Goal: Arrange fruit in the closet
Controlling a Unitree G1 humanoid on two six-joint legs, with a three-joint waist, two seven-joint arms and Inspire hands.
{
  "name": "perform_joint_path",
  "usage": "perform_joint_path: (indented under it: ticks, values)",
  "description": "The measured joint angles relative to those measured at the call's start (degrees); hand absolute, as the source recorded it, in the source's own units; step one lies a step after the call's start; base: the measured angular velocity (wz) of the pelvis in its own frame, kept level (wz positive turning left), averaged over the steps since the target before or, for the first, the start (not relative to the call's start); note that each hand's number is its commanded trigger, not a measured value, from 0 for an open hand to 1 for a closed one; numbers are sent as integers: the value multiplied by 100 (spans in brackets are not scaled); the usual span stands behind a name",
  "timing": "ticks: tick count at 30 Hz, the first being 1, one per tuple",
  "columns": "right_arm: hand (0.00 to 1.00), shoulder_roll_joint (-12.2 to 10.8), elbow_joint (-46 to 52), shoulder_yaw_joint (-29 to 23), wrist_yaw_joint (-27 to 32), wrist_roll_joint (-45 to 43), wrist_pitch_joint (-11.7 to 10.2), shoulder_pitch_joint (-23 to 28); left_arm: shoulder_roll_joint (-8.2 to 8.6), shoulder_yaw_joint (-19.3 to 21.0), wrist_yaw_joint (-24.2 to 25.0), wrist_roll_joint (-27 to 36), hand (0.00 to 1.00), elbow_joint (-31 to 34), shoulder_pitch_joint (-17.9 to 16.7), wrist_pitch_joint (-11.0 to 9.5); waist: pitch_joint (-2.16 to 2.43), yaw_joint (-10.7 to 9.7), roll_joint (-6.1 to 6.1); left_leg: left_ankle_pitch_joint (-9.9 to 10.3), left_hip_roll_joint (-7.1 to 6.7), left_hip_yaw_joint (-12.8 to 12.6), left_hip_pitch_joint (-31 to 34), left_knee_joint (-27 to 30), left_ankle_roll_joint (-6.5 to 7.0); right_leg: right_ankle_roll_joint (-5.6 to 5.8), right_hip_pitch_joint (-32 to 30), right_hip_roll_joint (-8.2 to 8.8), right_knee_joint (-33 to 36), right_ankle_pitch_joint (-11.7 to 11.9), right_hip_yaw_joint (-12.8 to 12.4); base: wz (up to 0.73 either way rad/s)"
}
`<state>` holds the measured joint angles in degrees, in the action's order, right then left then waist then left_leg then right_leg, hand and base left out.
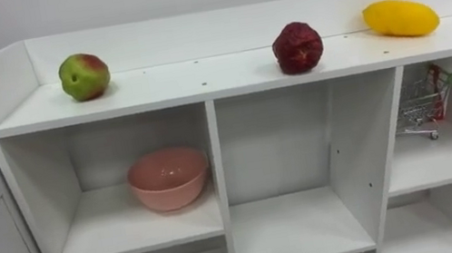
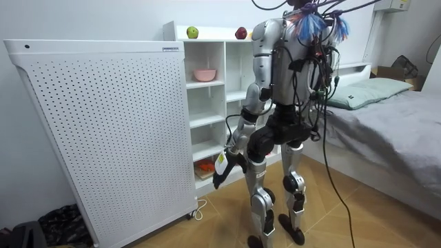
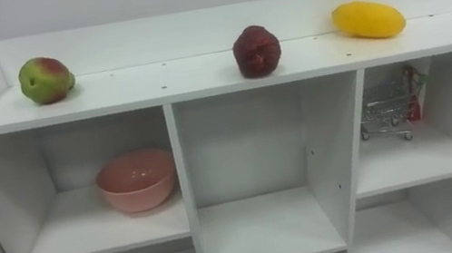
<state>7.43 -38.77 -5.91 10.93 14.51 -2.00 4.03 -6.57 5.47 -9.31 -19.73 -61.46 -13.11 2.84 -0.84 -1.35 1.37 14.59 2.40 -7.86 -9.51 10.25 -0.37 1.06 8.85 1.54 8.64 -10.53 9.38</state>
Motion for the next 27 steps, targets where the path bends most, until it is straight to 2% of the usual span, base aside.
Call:
perform_joint_path:
  ticks: [1,3,6,7,10,11,16,18,21,27]
  values:
    - [0,0,238,-3,82,-61,-5,-26,-7,-5,-2,0,0,29,-2,0,-8,-22,19,-1,0,8,1,-7,0,0,-9,-1,0,0,-1,0]
    - [0,1,1169,6,346,-307,-110,-37,-53,-22,-11,-1,0,97,-12,-75,23,4,24,-2,1,-6,-10,-12,-2,1,-64,-7,3,0,-42,0]
    - [0,3,2296,20,552,-531,-181,-35,-99,-18,-26,-44,0,123,-98,-123,24,58,63,-4,1,-62,2,-60,-2,2,-76,-22,5,1,-147,-15]
    - [0,4,2636,20,613,-647,-232,-36,-129,-22,-35,-136,0,131,-144,-149,46,46,81,-4,0,-62,3,-59,-2,2,-76,-20,7,1,-143,-5]
    - [0,17,3022,13,792,-881,-339,-151,-175,-19,-103,-240,0,130,-187,-150,96,47,139,-4,0,-54,-14,-57,-1,2,-67,-16,6,1,-140,0]
    - [0,25,3087,12,819,-926,-339,-184,-174,-25,-121,-243,0,133,-201,-149,100,47,146,-4,0,-59,-12,-54,-1,2,-72,-16,9,1,-141,0]
    - [0,102,3882,9,904,-1012,-347,-347,-147,-119,-124,-339,0,187,-212,-149,107,146,84,-7,2,-66,2,-26,3,6,-88,-11,22,8,-141,-2]
    - [0,197,4041,7,962,-1033,-411,-609,-139,-143,-123,-468,0,154,-229,-147,105,150,20,-7,2,-56,-9,2,3,5,-64,-7,49,10,-136,0]
    - [0,224,4285,10,1018,-1051,-430,-856,-139,-235,-38,-483,0,102,-225,-144,92,167,-16,-24,-3,-27,-4,18,10,5,-73,1,102,9,-122,3]
    - [0,331,4519,10,1020,-1164,-486,-1201,-100,-217,236,-746,0,106,-206,-138,94,245,41,-41,-5,39,25,-17,7,-2,-79,-2,113,13,-88,4]
